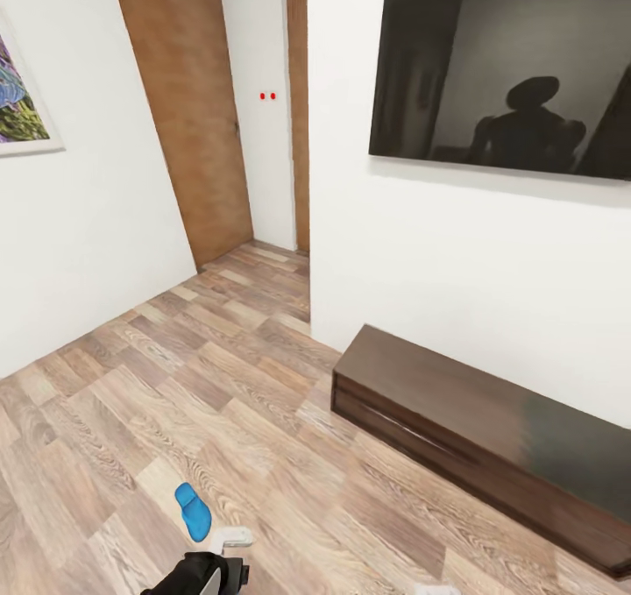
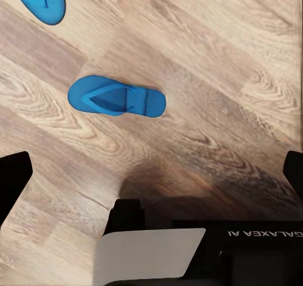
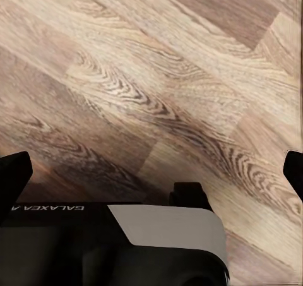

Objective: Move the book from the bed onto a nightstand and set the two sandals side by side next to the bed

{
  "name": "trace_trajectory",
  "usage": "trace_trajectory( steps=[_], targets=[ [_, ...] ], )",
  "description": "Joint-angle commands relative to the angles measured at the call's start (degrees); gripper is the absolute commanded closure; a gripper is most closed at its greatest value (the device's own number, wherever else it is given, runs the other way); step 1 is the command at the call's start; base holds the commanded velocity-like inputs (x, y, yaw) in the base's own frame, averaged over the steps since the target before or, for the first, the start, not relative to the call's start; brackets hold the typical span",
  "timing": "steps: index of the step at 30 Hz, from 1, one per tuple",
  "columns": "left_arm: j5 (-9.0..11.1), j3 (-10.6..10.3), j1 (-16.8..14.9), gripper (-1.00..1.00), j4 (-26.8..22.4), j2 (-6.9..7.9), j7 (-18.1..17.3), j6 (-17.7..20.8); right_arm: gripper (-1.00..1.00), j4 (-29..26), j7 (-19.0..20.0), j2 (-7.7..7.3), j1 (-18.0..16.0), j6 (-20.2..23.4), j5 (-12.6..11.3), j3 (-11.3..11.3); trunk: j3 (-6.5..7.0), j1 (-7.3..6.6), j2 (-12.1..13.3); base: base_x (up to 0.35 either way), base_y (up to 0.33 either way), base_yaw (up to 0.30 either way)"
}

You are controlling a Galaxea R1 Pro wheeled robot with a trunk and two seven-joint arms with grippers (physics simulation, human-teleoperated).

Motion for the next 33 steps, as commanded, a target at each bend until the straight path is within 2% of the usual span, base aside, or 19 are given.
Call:
trace_trajectory(
  steps=[1,10,18,33],
  targets=[
    [-0.1,0.1,0.0,-1.0,-0.1,0.0,0.1,0.4,-1.0,-0.1,-0.3,-0.02,0.0,0.4,0.0,0.2,-0.05,0.0,0.0,0.0,0.0,-0.284],
    [-0.1,0.1,0.0,-1.0,-0.1,-0.01,0.1,0.4,-1.0,-0.1,-0.4,-0.07,0.0,0.4,-0.1,0.1,-0.05,0.0,0.0,-0.059,0.028,-0.218],
    [-0.1,0.1,0.0,-1.0,-0.1,-0.02,0.1,0.4,-1.0,-0.1,-0.4,-0.06,0.0,0.4,0.0,0.0,-0.05,0.0,0.0,-0.04,0.013,-0.032],
    [-0.2,0.0,0.0,-1.0,-0.1,-0.03,0.1,0.3,-1.0,-0.1,-0.4,-0.03,0.0,0.4,0.0,0.1,-0.05,0.0,0.0,-0.152,0.001,-0.002]
  ],
)
